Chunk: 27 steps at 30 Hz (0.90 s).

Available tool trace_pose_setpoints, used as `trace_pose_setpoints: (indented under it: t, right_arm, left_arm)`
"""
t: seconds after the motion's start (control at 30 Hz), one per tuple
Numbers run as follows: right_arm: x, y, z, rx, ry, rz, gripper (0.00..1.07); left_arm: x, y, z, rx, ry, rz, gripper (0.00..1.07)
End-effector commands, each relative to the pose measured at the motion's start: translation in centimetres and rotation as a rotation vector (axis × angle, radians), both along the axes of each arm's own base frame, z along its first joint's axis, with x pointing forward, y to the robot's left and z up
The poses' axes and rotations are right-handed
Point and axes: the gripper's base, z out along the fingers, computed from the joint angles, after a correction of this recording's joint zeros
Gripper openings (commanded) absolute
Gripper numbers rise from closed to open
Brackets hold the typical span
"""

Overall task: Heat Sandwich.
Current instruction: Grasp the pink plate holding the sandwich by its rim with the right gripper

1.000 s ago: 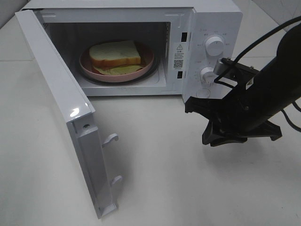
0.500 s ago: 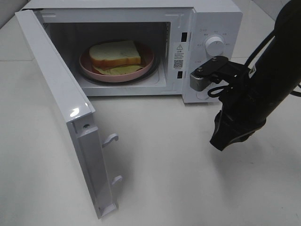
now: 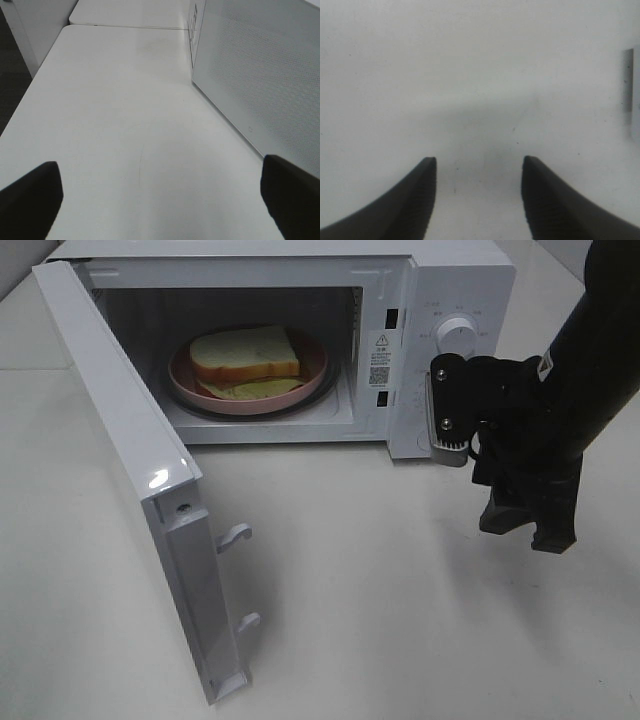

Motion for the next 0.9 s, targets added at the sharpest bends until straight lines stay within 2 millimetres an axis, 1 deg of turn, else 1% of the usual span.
trace_pose_setpoints:
  t: [0.03,0.17,0.23,0.43,0.7,0.8,0.83,0.9]
  right_arm:
    - [0.2,-0.2,0.5,-0.014,-0.024,0.022,0.73]
    - [0.2,-0.2,0.6,-0.017,-0.028,0.025,0.96]
    - [0.3,-0.2,0.6,-0.023,-0.032,0.029,0.98]
    - [0.3,-0.4,0.6,-0.051,-0.043,0.048,0.97]
    - [0.0,0.9,0.7,-0.126,-0.092,0.168,0.95]
    - [0.2,1.9,1.6,-0.113,-0.133,0.196,0.95]
    - [0.2,1.9,1.6,-0.113,-0.133,0.196,0.95]
    - [0.6,2.4,2.3,-0.101,-0.160,0.205,0.94]
  left_arm:
    - [-0.4,0.0,-0.1,0.006,-0.028,0.005,1.03]
    - [-0.4,0.0,-0.1,0.006,-0.028,0.005,1.03]
    - [-0.4,0.0,-0.1,0.006,-0.028,0.005,1.03]
    - [-0.4,0.0,-0.1,0.006,-0.028,0.005,1.03]
    - [-0.4,0.0,-0.1,0.006,-0.028,0.005,1.03]
    - [-0.4,0.0,-0.1,0.006,-0.028,0.005,1.03]
    - [-0.4,0.0,-0.1,0.006,-0.028,0.005,1.03]
    - [-0.4,0.0,-0.1,0.006,-0.028,0.005,1.03]
